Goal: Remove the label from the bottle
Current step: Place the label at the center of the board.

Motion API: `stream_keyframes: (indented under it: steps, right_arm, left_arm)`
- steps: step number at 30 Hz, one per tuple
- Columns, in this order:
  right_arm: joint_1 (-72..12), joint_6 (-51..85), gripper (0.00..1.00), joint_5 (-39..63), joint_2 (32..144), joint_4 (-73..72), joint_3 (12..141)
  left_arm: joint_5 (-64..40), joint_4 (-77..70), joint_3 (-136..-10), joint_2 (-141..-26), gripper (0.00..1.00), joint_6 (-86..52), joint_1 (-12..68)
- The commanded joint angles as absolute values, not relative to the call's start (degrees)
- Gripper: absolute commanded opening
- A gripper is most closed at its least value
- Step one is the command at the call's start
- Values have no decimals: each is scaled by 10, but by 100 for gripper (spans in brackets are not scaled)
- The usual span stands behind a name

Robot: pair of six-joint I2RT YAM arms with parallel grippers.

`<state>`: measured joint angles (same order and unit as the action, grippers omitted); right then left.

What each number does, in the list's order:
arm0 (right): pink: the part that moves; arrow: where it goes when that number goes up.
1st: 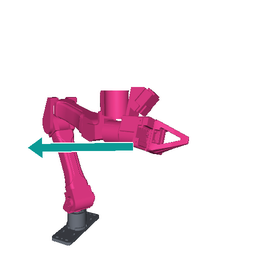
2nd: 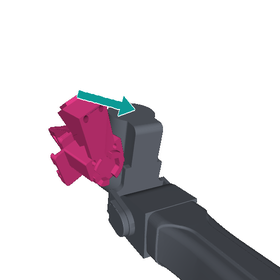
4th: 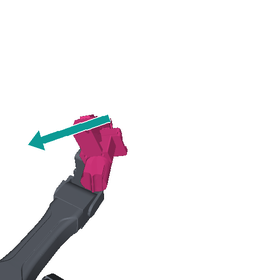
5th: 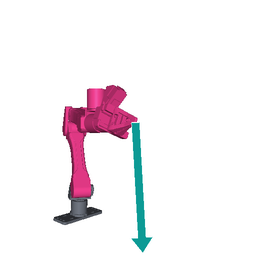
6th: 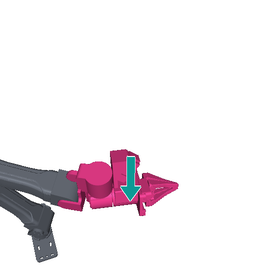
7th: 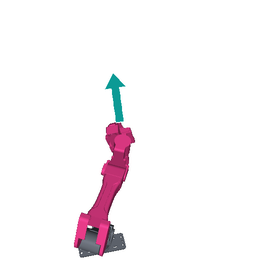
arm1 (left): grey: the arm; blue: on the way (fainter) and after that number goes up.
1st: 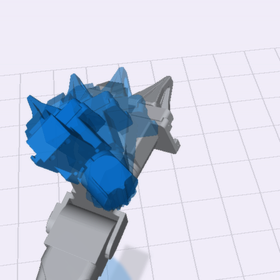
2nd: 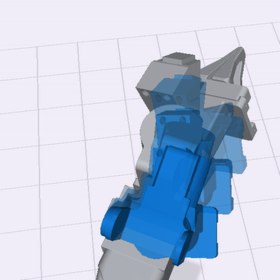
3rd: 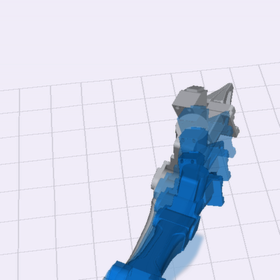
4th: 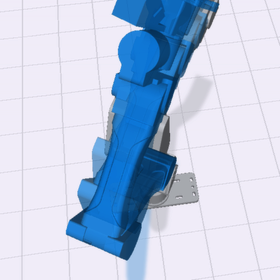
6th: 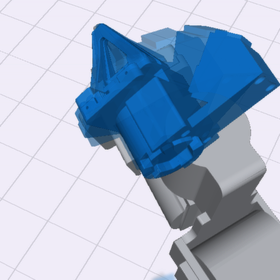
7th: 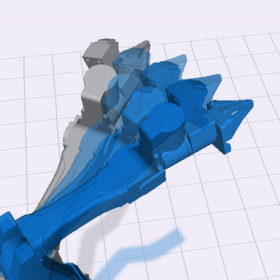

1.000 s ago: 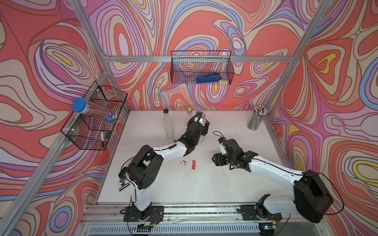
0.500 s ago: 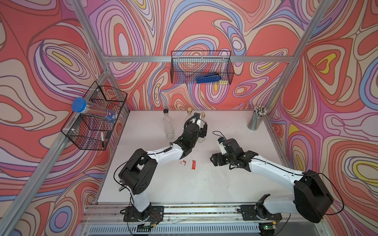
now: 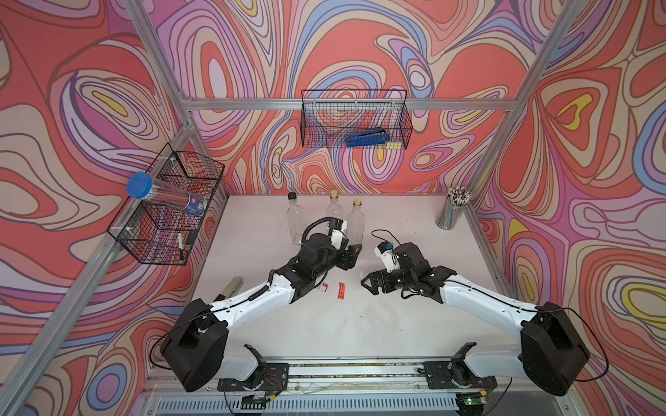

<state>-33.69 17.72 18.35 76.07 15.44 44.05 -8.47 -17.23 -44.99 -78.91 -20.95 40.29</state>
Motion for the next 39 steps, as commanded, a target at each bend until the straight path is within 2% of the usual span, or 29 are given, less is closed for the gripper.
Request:
stream_keyframes:
  steps: [1,12,16,22,26,31,35,39]
  right_arm:
    - [-335,182,98,221,753,128,445]
    - [-336,187,98,266,763,123,459]
    - [-336,186,98,268,757,130,464]
    - [-335,186,98,200,750,149,469]
    - [-335,202,98,77,754,191,486]
    - [-334,189,98,-32,744,234,506]
    - [-333,195,98,-116,733,226,497]
    - [-321,188,98,-181,741,192,488]
  left_arm:
    - [-180,-219,-395,-779,66,-278,401]
    - [-224,-319,-326,-819,64,-320,415]
    - [-200,-250,-341,-815,59,-303,424]
    - [-113,-189,-330,-728,61,-274,425]
    - [-25,-110,-337,-665,64,-249,425]
    - [106,-1,-345,-590,72,-230,425]
    - [210,75,-351,-543,100,-226,419]
    - [265,134,-357,-519,100,-228,389]
